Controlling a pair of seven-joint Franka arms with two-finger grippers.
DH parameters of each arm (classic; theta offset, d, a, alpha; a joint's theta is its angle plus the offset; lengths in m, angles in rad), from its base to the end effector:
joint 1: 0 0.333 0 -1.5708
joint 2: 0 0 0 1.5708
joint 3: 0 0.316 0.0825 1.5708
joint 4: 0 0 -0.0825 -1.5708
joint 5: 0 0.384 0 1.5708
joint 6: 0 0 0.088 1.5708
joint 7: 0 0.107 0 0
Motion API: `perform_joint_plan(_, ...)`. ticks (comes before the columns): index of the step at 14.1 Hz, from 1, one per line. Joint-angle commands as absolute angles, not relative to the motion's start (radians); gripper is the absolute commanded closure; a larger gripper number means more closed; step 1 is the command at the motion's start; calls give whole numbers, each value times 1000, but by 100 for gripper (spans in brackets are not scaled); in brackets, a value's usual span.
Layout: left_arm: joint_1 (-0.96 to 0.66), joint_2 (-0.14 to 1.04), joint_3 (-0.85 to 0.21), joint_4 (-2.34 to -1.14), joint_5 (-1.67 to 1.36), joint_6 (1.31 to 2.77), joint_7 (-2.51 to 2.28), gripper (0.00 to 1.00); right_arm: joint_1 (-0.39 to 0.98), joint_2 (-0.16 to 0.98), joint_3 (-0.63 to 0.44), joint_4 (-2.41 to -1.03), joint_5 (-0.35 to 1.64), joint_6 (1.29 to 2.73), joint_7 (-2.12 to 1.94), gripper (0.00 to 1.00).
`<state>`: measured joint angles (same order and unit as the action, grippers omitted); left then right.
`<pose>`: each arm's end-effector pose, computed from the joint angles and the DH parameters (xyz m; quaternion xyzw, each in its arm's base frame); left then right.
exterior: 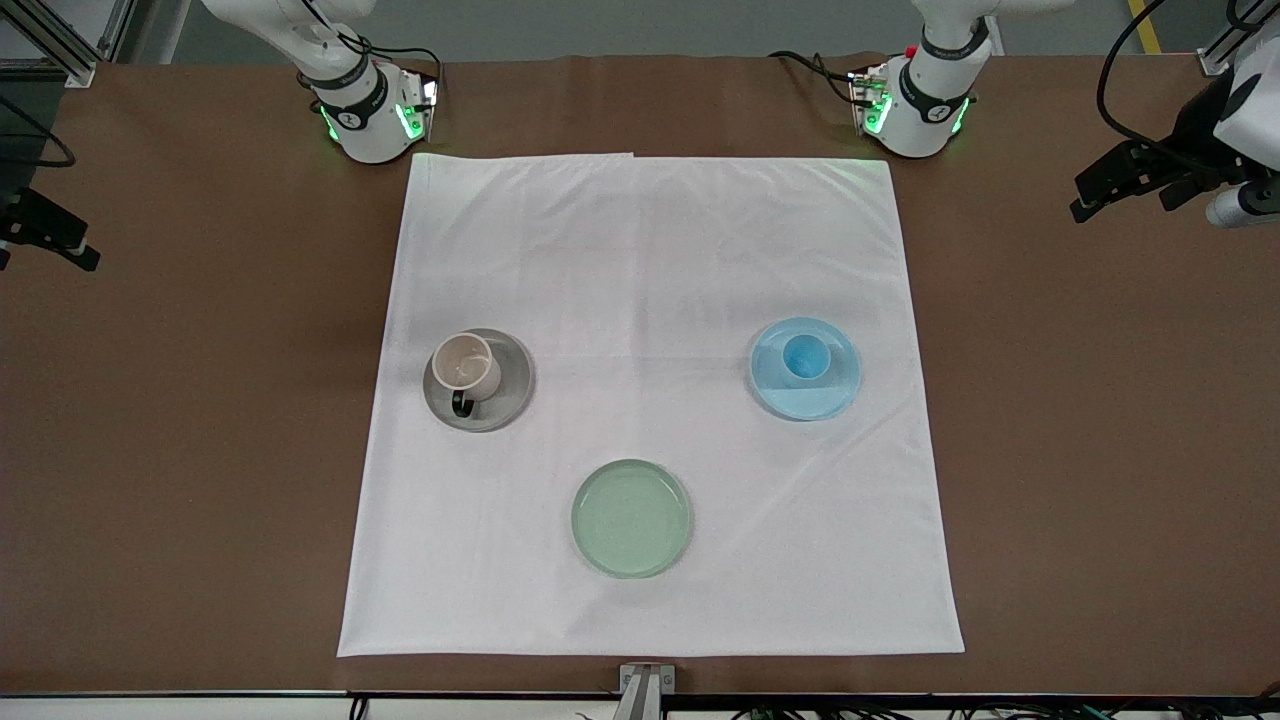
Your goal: Place blue cup in blue plate and white mug in gray plate
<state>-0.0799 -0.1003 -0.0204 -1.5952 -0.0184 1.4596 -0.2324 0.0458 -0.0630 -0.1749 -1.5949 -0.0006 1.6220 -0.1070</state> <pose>0.5084 -0.0539 0.6570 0.9977 0.0652 -0.0188 0.0051 0.5356 -0.0729 0.6518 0.9989 -0.0111 0.0449 0.0001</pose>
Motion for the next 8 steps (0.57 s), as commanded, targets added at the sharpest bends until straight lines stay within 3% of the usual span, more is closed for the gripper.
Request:
perform_joint_plan(1, -80, -107, -26, -1592, 17, 1457, -225, 0, 48, -29, -169, -1529, -3, 1612, -115, 0)
perform_joint_plan(8, -78, -106, -29, -1589, 20, 1457, -222, 0, 55, 17, -166, -1459, 5, 1603, -115, 0)
